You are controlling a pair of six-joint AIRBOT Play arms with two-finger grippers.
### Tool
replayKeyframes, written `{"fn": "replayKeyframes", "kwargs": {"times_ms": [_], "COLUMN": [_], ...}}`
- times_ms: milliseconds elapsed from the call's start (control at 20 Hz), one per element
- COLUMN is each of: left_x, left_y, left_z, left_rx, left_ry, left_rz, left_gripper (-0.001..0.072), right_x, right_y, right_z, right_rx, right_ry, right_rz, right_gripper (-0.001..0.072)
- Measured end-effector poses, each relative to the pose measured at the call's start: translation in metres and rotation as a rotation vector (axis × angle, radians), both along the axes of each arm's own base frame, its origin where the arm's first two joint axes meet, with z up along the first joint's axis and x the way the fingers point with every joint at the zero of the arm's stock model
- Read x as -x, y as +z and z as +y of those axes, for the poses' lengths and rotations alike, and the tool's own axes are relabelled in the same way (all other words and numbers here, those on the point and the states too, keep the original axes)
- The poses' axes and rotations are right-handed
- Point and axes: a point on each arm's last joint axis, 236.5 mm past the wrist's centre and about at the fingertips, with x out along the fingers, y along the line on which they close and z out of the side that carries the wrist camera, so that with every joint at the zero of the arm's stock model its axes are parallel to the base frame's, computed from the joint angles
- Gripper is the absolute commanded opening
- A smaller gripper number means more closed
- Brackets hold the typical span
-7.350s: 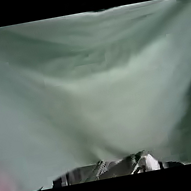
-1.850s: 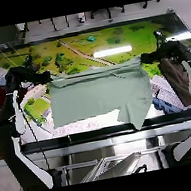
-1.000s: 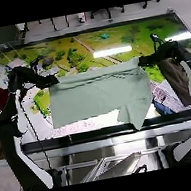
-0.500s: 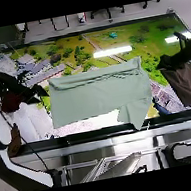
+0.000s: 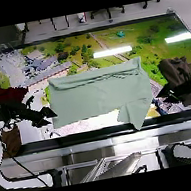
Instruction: Fold the shirts.
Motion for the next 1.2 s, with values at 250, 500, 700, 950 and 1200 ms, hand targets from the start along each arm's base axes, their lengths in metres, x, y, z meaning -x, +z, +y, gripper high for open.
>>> {"fn": "replayKeyframes", "kwargs": {"times_ms": [250,500,700,950,1200], "left_x": [-0.021,-0.023,-0.024,-0.022,-0.006], "left_y": [-0.004,-0.002,-0.001,0.000,0.008], "left_z": [-0.014,-0.031,-0.035,-0.036,-0.015], "left_rx": [0.030,0.047,0.052,0.057,0.016], "left_ry": [0.041,0.003,-0.007,-0.009,0.002], "left_rz": [-0.102,-0.129,-0.135,-0.131,-0.074], "left_gripper": [0.0322,0.0019,0.0019,0.0018,0.0018], "right_x": [0.010,0.016,0.015,0.012,0.018], "right_y": [-0.025,-0.043,-0.050,-0.064,-0.060], "right_z": [0.029,0.040,0.056,0.081,0.078], "right_rx": [-0.086,-0.103,-0.124,-0.129,-0.076], "right_ry": [-0.032,-0.024,0.000,0.060,0.112], "right_rz": [-0.007,0.021,0.038,0.039,0.034], "right_gripper": [0.0530,0.0530,0.0524,0.0020,0.0019]}}
